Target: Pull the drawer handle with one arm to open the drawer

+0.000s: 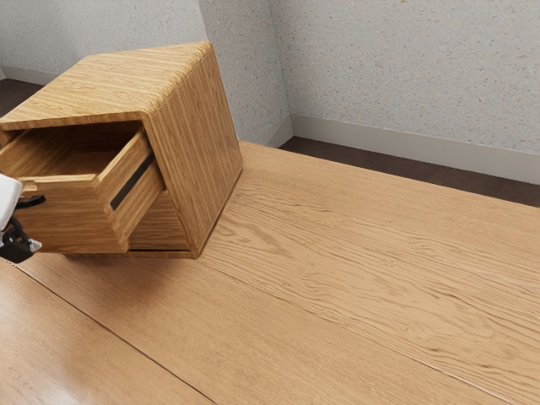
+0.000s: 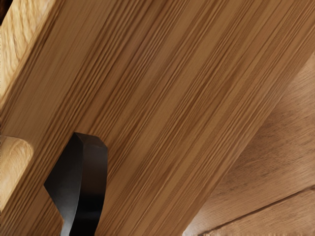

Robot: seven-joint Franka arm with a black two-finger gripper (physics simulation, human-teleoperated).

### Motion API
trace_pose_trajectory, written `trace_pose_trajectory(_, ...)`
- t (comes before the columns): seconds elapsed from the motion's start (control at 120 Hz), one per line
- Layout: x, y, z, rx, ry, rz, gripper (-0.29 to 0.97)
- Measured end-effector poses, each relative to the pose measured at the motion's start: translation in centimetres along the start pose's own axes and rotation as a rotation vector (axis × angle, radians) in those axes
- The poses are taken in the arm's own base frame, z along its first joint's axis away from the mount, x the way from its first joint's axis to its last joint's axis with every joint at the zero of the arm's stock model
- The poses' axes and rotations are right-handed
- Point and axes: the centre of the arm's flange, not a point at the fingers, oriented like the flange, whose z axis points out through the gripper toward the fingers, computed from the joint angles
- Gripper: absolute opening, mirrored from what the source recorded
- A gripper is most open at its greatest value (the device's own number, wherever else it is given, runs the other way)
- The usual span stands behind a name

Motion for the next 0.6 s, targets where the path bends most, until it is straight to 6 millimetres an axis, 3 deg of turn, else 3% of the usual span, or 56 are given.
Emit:
trace_pose_trajectory(0.108, -0.6, 1.6, -1.0, 0.018, 0.005, -0.013, 0.53)
trace_pose_trajectory(0.325, 0.2, 5.2, -2.9, 0.053, 0.022, -0.023, 0.41)
trace_pose_trajectory(0.367, 0.7, 6.1, -3.4, 0.063, 0.029, -0.023, 0.47)
trace_pose_trajectory(0.417, 1.2, 7.1, -3.8, 0.074, 0.031, -0.015, 0.64)
trace_pose_trajectory(0.475, 1.6, 8.1, -4.3, 0.084, 0.033, -0.007, 0.66)
trace_pose_trajectory(0.533, 2.7, 8.0, -6.2, 0.102, 0.045, -0.005, 0.66)
trace_pose_trajectory(0.6, 5.2, 6.5, -11.7, 0.124, 0.078, -0.011, 0.67)
